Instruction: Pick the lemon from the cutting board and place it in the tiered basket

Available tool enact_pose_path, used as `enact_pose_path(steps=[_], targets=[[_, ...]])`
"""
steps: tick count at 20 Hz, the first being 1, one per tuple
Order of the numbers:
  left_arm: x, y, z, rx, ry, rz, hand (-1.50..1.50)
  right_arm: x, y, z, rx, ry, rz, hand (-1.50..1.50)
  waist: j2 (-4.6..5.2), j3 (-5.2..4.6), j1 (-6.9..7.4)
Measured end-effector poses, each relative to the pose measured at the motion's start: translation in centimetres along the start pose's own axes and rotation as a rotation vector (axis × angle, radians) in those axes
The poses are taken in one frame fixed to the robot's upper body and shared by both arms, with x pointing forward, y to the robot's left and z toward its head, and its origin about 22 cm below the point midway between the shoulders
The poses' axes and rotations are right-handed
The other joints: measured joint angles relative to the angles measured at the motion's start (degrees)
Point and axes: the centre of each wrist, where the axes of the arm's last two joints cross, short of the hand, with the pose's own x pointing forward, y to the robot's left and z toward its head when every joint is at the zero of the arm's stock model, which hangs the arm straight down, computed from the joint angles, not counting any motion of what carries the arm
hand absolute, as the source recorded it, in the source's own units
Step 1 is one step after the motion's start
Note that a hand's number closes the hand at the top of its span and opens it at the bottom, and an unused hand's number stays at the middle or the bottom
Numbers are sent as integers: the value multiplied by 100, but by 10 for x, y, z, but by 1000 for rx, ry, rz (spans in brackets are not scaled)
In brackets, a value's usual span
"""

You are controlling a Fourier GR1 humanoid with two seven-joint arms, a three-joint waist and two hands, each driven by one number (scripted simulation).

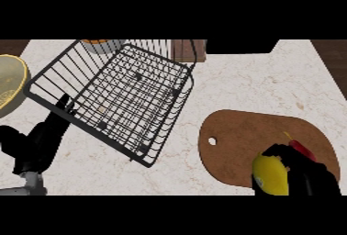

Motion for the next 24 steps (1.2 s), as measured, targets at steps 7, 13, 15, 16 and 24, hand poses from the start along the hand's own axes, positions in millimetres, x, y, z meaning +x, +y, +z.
enact_pose_path(steps=[7, 13, 15, 16, 24], targets=[[3, 0, -3, -23, -7, -1, 0, 45, -49, 13, -118, -122, -201, 150, 24, -6, 66], [6, -3, -10, -29, -4, 1, 0, 98, -64, 10, -65, -178, -252, 150, 35, -8, 117], [7, -3, -9, -31, -9, -2, 0, 116, -69, 4, -64, -203, -266, 150, 39, -8, 139], [8, -5, -8, -32, -6, -4, 0, 126, -71, 3, -64, -218, -267, 150, 39, -10, 150], [11, -9, -14, -36, -16, -14, 0, 196, -60, -33, -46, -295, -255, 150, 47, -9, 227]])
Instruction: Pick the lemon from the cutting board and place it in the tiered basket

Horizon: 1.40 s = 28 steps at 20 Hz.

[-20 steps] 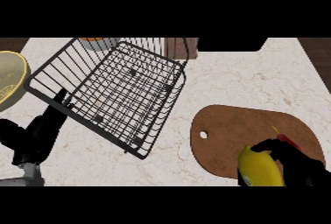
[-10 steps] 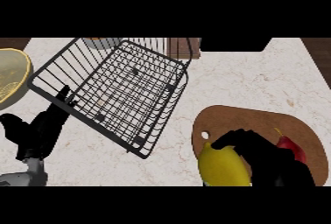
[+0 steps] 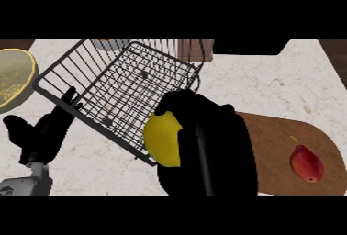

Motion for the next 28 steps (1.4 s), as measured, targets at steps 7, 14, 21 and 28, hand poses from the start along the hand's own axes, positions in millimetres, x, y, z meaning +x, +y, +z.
enact_pose_path(steps=[7, 14, 21, 28], targets=[[0, -4, 0, -10, -13, -1, 0, 28, 24, -41, 44, 9, 20, 150, 4, 2, 59], [1, -4, -1, -2, -5, -3, 0, 33, 44, -70, 90, 61, 31, 150, 8, 1, 53], [1, -5, 0, -2, -9, 5, 0, 31, 73, -86, 103, 84, 72, 150, 10, 7, 43], [3, -4, -2, -10, -11, 9, 0, 25, 101, -99, 48, 83, 112, 150, 18, 8, 65]])
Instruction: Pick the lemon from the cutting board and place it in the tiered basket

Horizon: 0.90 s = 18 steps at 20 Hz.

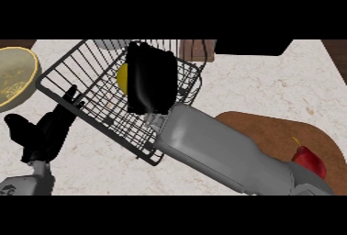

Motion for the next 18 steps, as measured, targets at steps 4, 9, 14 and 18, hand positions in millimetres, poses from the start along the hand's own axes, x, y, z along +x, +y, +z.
enact_pose_path(steps=[4, 9, 14, 18], targets=[[-2, 0, 0, -5, -2, -1, 0, -7, 5, -12, -94, 5, -73, -150, 12, 1, 18], [-2, -3, 1, -27, 5, -4, 0, -9, 17, -24, -124, 15, -94, -150, 23, -4, 80], [3, -3, 0, -23, 6, -6, 0, -11, 22, -33, -148, 30, -127, -150, 27, -6, 95], [3, -2, 1, -21, 3, -7, 0, -7, 16, -36, -173, 67, -243, -150, 20, -2, 83]])
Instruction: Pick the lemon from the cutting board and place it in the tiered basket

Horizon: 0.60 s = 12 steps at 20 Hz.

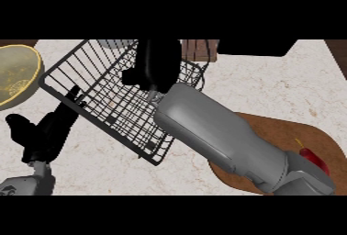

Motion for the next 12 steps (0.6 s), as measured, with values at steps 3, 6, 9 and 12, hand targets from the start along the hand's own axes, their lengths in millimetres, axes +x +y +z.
enact_pose_path(steps=[3, 6, 9, 12], targets=[[-3, 0, 3, 9, -1, 1, 0, 5, -8, -2, -24, 36, -107, -150, -16, 6, -39], [-5, 2, 3, 17, -12, 0, 0, 11, -18, -8, -60, 63, -221, -150, -16, 10, -71], [-7, 5, 4, 22, -2, 2, 0, 12, -26, -11, -112, 90, -341, -150, -29, 12, -122], [-9, 10, 6, 36, 6, 3, 0, 5, -36, -14, -169, 117, -434, -150, -48, 13, -218]])
